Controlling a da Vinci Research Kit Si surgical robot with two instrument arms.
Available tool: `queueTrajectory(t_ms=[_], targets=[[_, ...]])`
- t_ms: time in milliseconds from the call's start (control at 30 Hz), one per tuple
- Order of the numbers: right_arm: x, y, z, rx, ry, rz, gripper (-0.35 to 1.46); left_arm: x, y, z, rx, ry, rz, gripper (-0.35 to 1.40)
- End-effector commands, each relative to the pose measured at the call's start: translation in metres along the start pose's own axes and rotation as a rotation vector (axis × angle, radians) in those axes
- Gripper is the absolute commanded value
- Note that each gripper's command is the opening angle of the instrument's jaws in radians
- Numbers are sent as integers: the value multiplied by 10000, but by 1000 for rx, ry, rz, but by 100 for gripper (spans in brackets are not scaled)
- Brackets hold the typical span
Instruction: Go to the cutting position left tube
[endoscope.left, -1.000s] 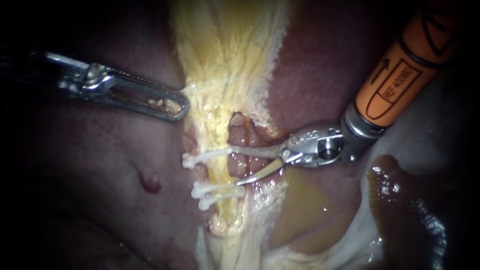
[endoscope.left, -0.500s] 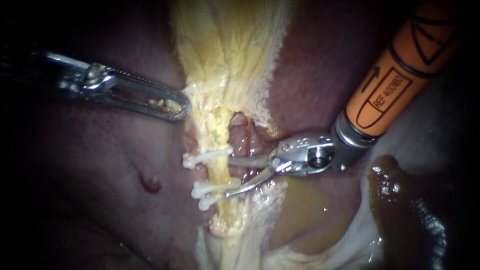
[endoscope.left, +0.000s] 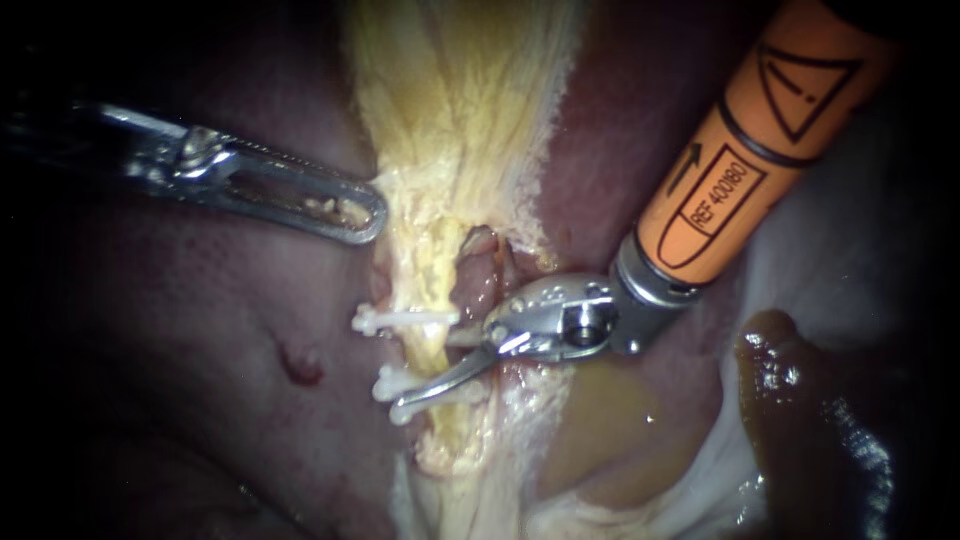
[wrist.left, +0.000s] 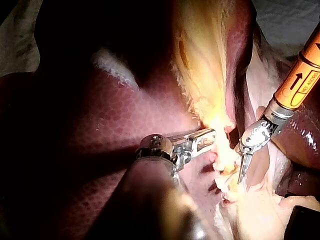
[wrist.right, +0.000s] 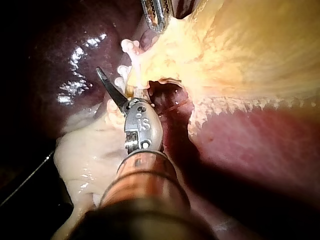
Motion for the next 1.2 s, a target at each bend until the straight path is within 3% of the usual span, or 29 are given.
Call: queueTrajectory(t_ms=[33, 367, 567, 800, 1200], targets=[[0, 1, 3, -10, 4, 0, 140, 0, 0, 0, 0, 0, 0, -35], [5, 7, 11, -56, 20, 3, 140, -1, -1, 2, 2, 1, -1, -35], [9, 4, 11, -56, 27, 4, 140, -1, -1, 2, 2, 1, -1, -35], [21, -15, 13, -31, 47, 3, 142, -1, 1, 1, 3, 2, 0, -35], [59, -54, 10, 7, 97, 7, 142, -1, 3, 0, 5, 3, 0, -35]])
